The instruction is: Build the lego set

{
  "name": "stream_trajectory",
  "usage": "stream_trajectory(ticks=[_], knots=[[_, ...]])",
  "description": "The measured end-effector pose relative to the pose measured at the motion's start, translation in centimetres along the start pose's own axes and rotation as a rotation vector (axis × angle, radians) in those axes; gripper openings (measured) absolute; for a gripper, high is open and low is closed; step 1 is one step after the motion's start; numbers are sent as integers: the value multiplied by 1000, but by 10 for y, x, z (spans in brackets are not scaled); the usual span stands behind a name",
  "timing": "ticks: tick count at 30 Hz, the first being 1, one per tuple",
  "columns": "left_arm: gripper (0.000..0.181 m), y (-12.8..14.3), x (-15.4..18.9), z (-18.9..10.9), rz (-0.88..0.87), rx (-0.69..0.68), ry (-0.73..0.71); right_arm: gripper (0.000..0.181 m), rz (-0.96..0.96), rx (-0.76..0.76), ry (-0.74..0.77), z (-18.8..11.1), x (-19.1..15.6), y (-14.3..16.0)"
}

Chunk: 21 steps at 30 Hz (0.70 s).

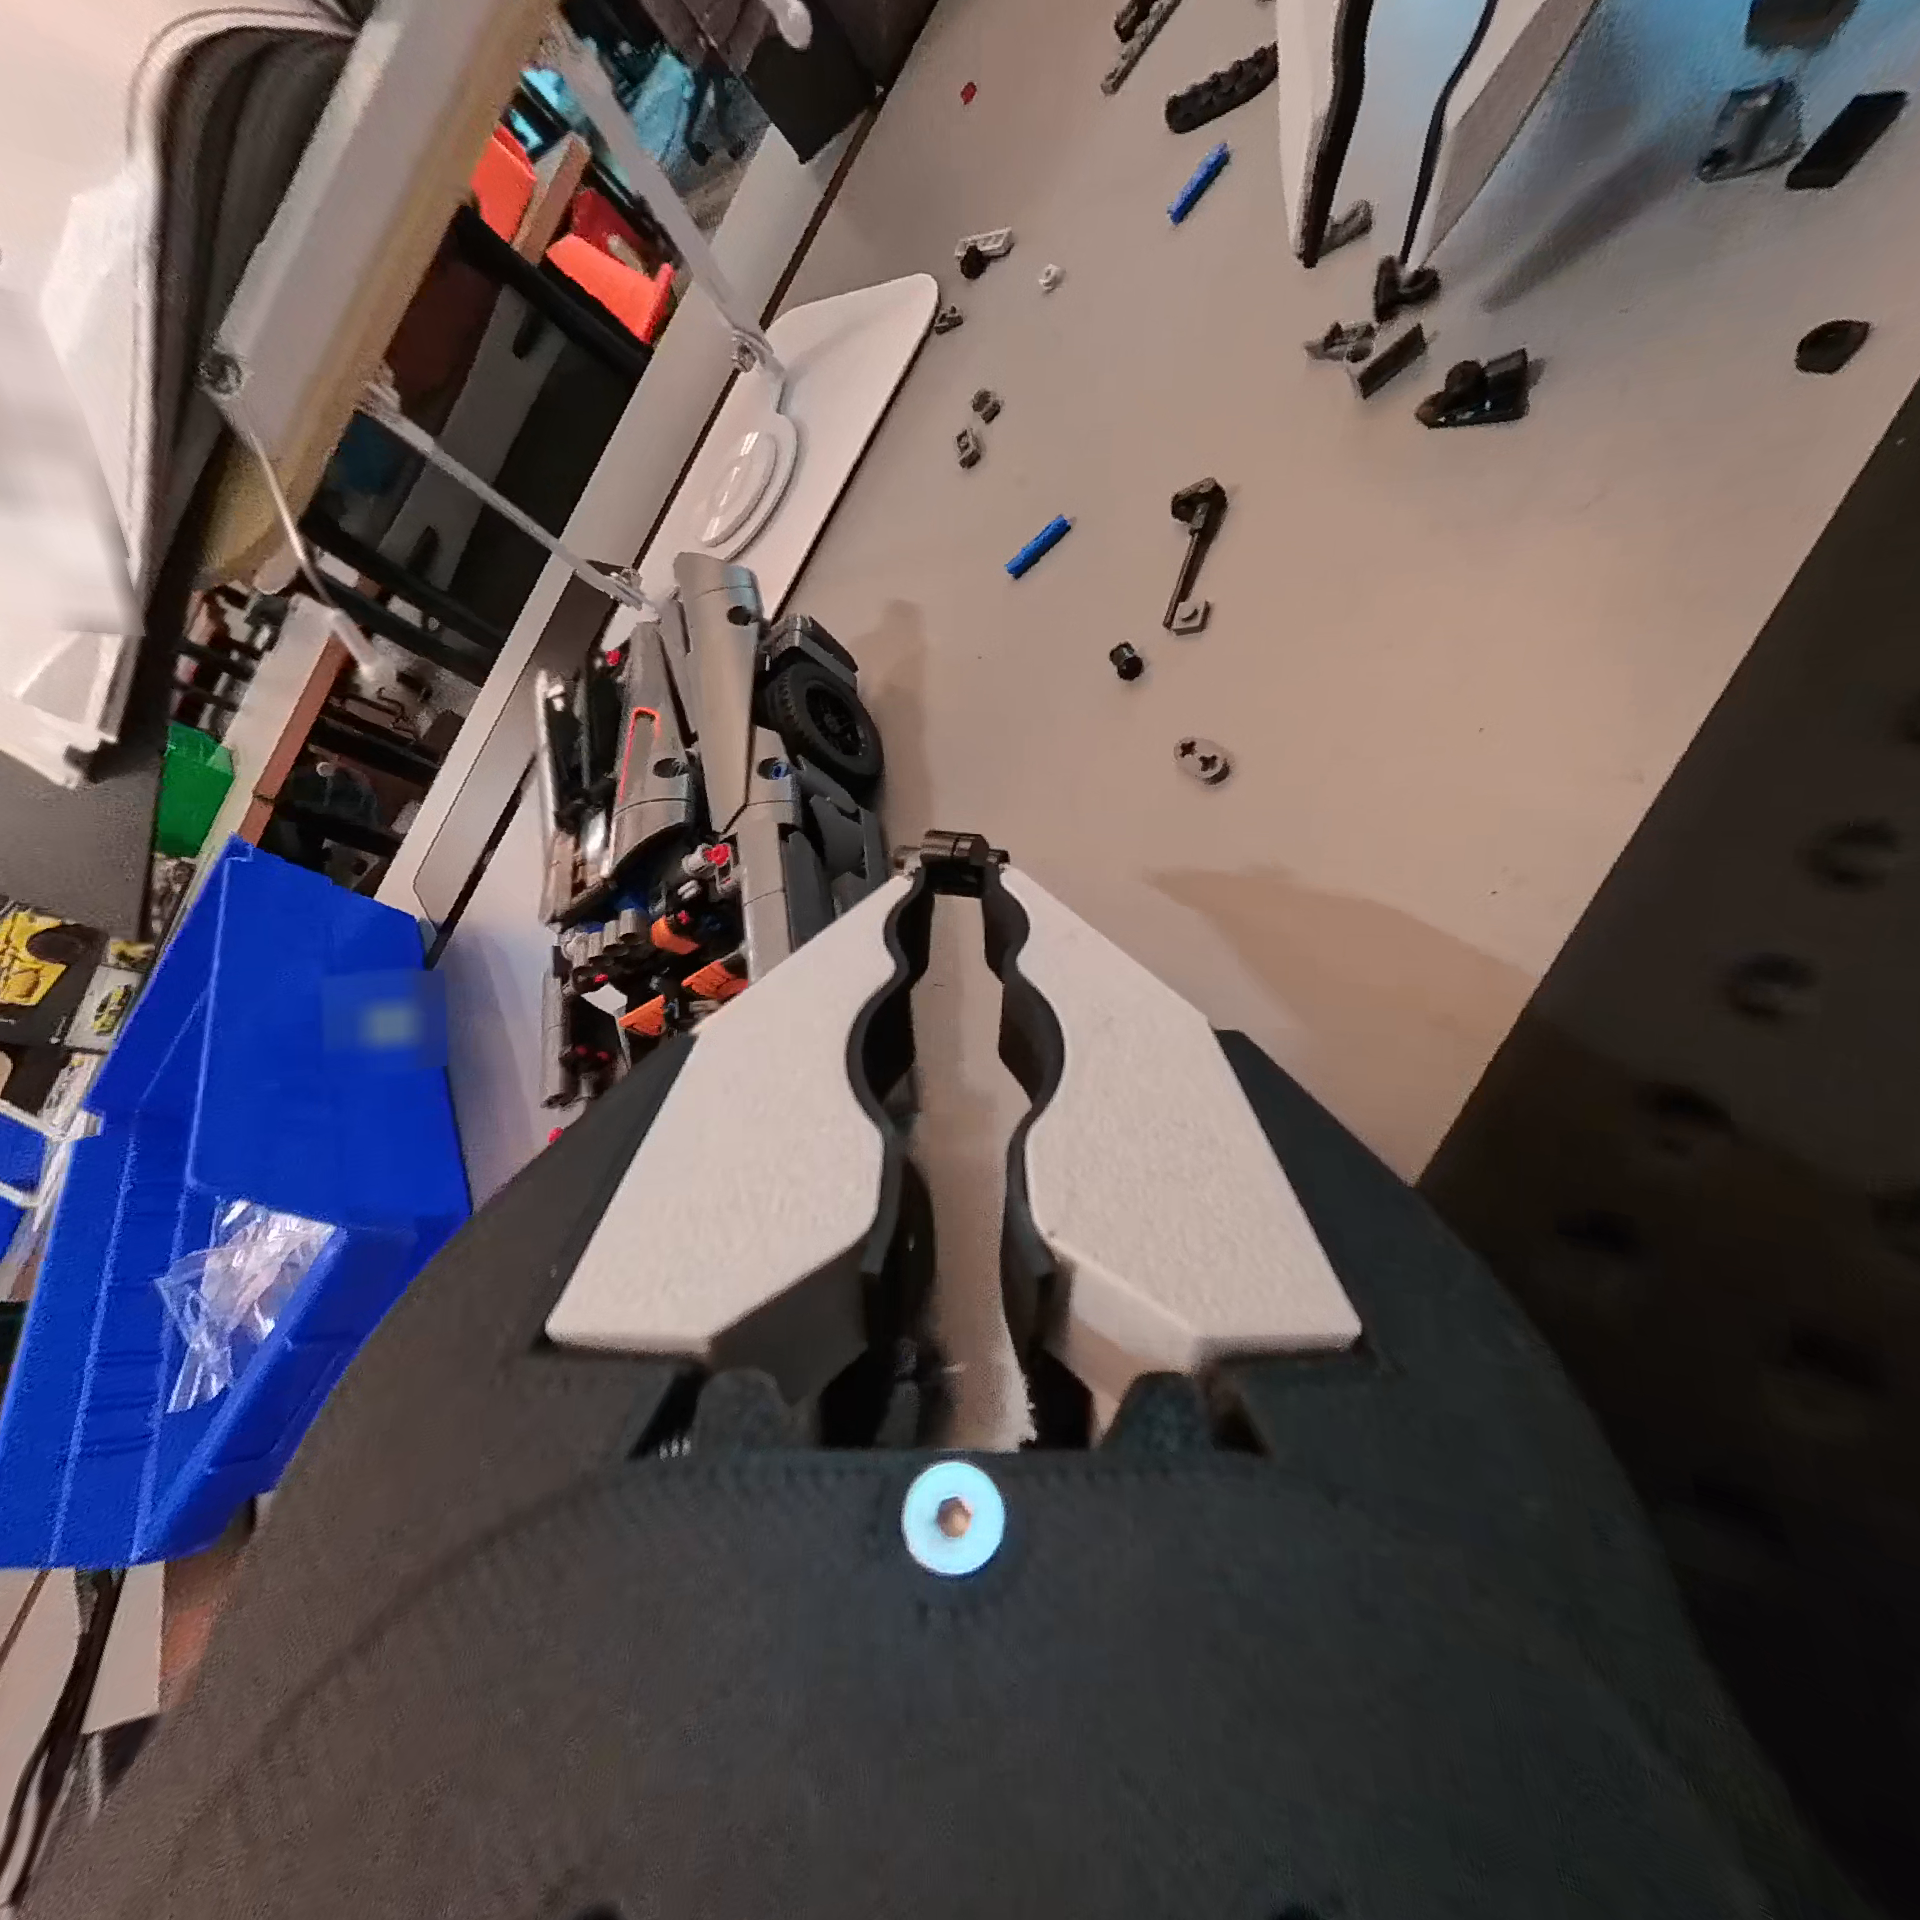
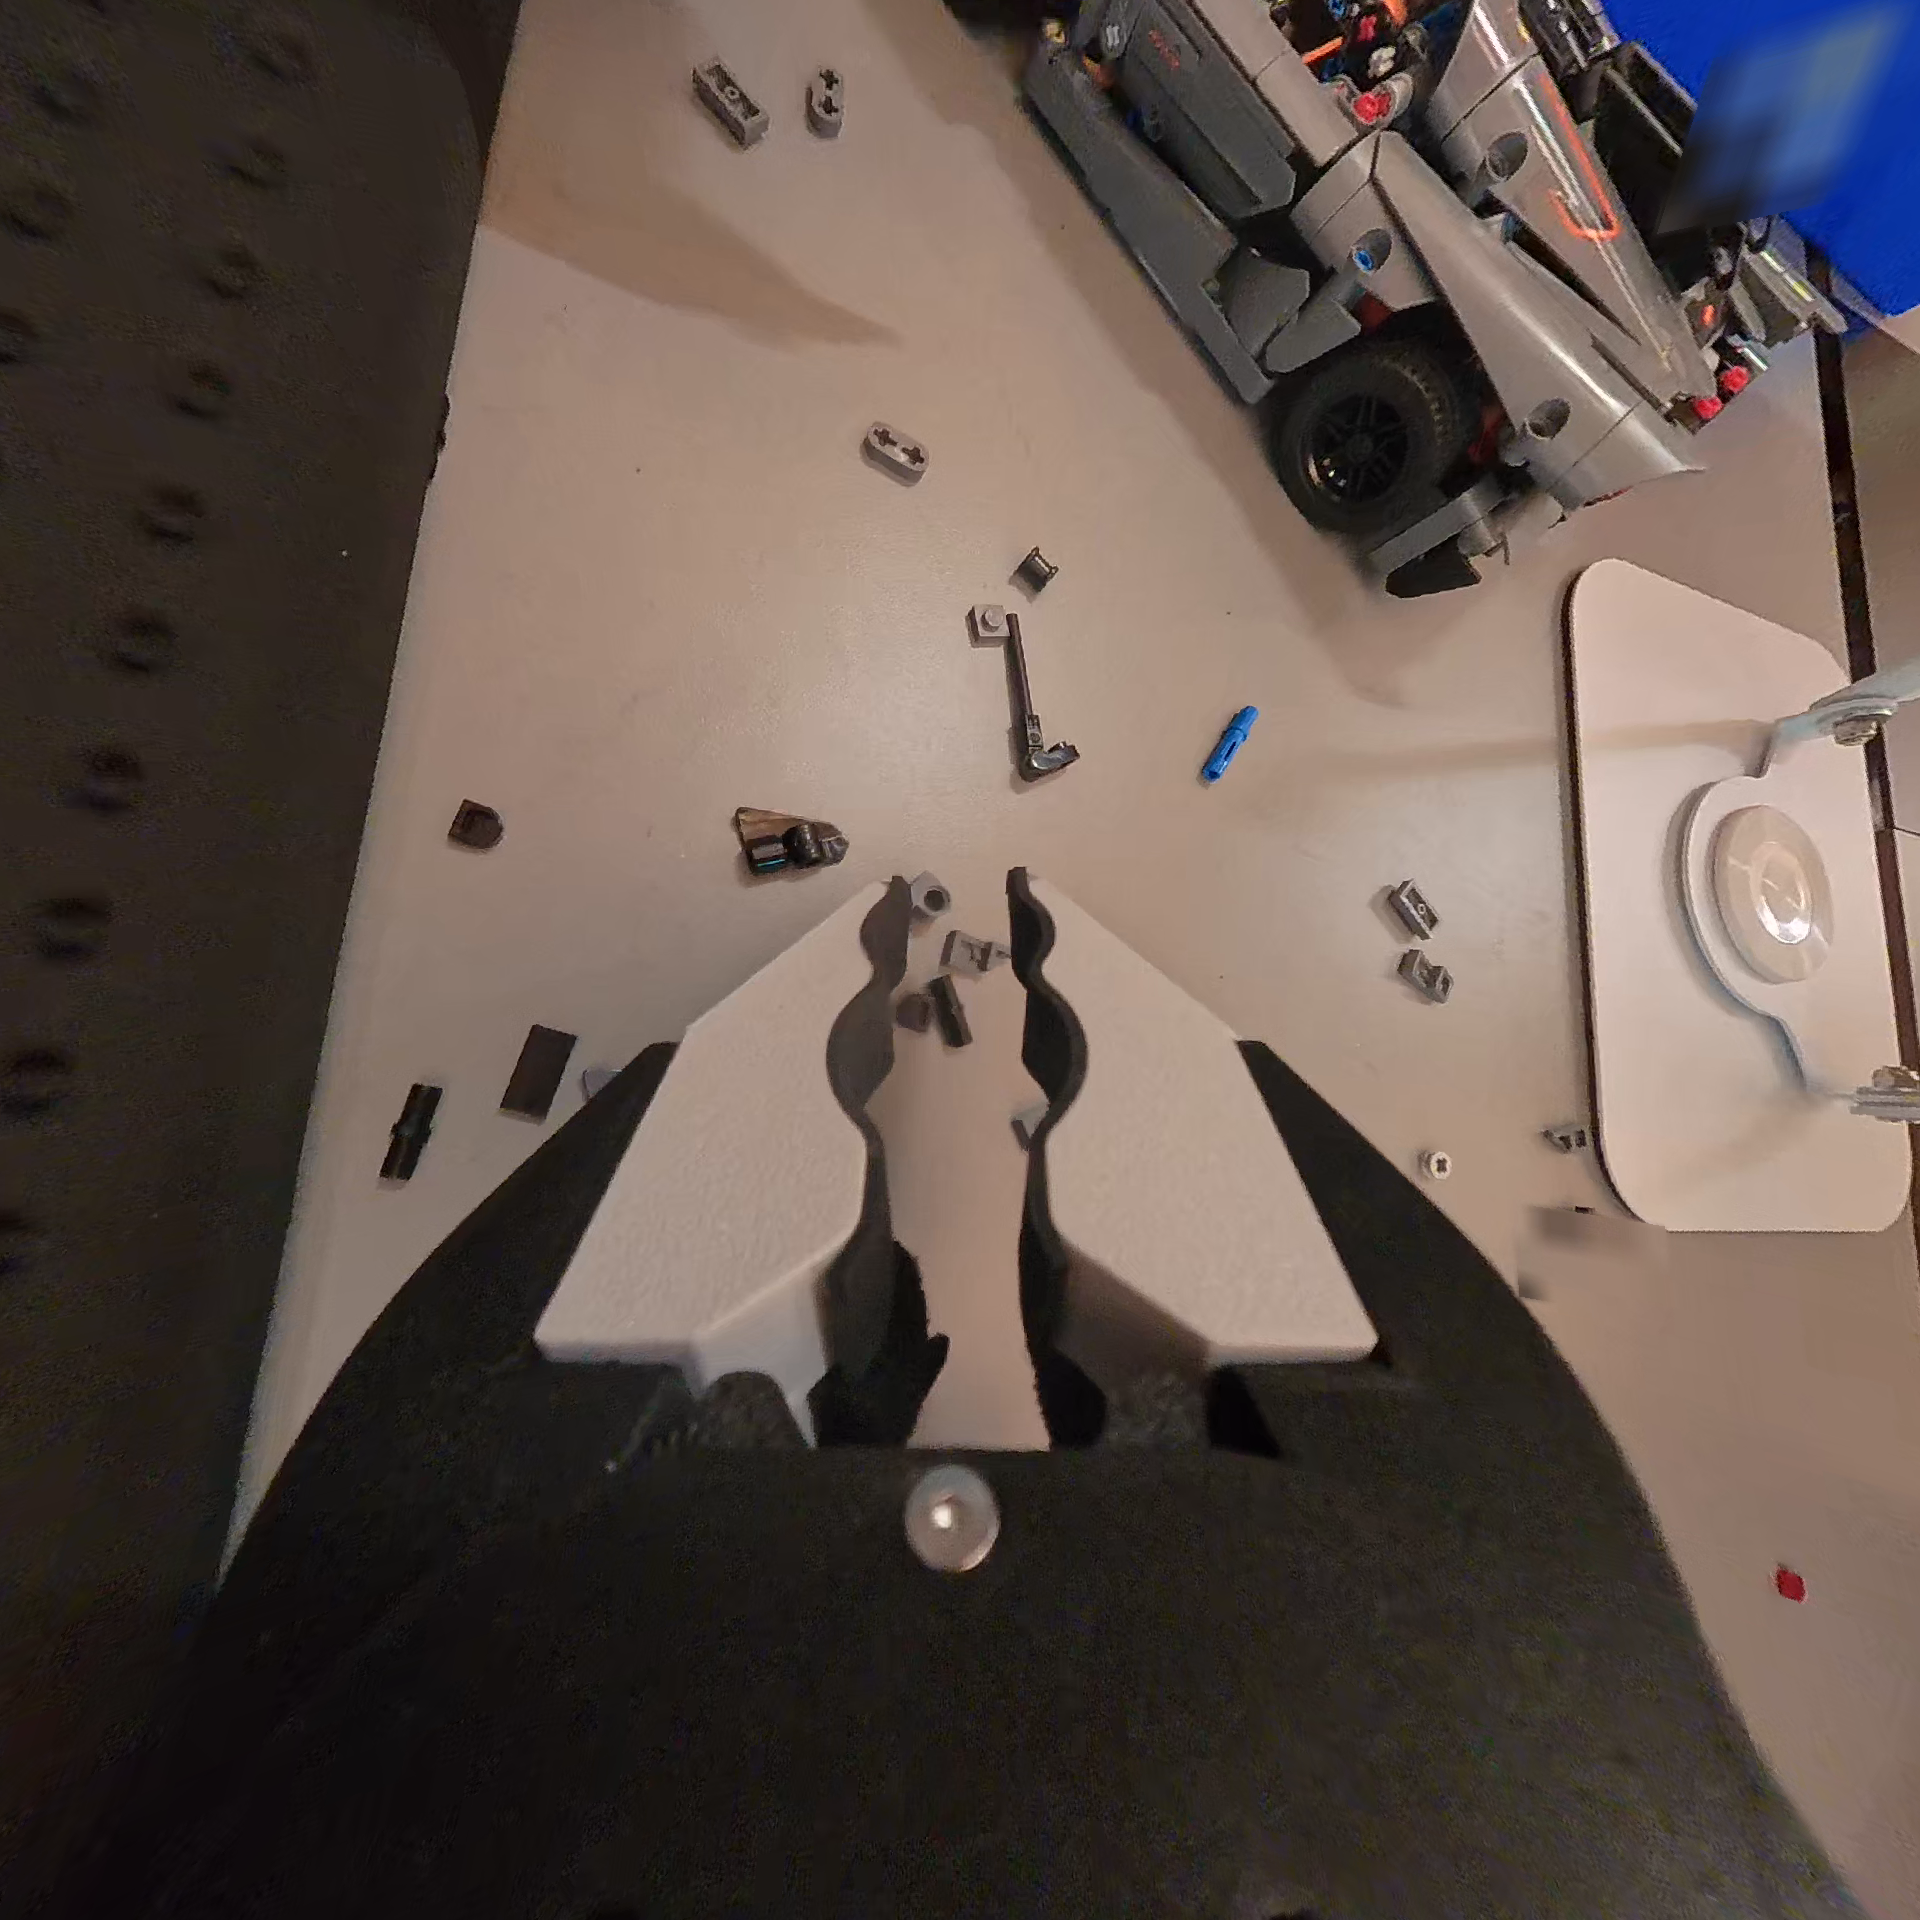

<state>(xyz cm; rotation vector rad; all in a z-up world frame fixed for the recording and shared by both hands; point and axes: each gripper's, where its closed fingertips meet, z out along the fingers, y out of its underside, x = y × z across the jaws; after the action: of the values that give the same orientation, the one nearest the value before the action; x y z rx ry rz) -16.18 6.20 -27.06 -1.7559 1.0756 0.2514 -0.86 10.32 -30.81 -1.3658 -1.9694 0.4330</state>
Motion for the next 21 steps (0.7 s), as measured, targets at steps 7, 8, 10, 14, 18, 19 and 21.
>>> stream_trajectory(ticks=[7, 8, 10, 14, 18, 19, 21], knots=[[7, 12, -18, -21, -3, 2, -40, 16, 31, 42, 12, 3, 7, 1], [7, 15, -18, -24, -5, 2, -34, 16, 36, 45, 16, 5, 8, 1], [7, 16, -18, -31, -11, 23, -24, 16, 49, 45, 25, 8, 11, 4], [7, 21, -17, -40, 17, 46, 2, 16, 70, 25, 52, 14, 19, 8], [7, 24, -17, -44, 27, 92, 19, 16, 73, 15, 90, 17, 26, -3], [7, 25, -17, -44, 29, 101, 25, 16, 77, 16, 89, 18, 26, -8], [7, 26, -21, -43, 36, 117, 17, 16, 77, 25, 87, 22, 26, -20]])
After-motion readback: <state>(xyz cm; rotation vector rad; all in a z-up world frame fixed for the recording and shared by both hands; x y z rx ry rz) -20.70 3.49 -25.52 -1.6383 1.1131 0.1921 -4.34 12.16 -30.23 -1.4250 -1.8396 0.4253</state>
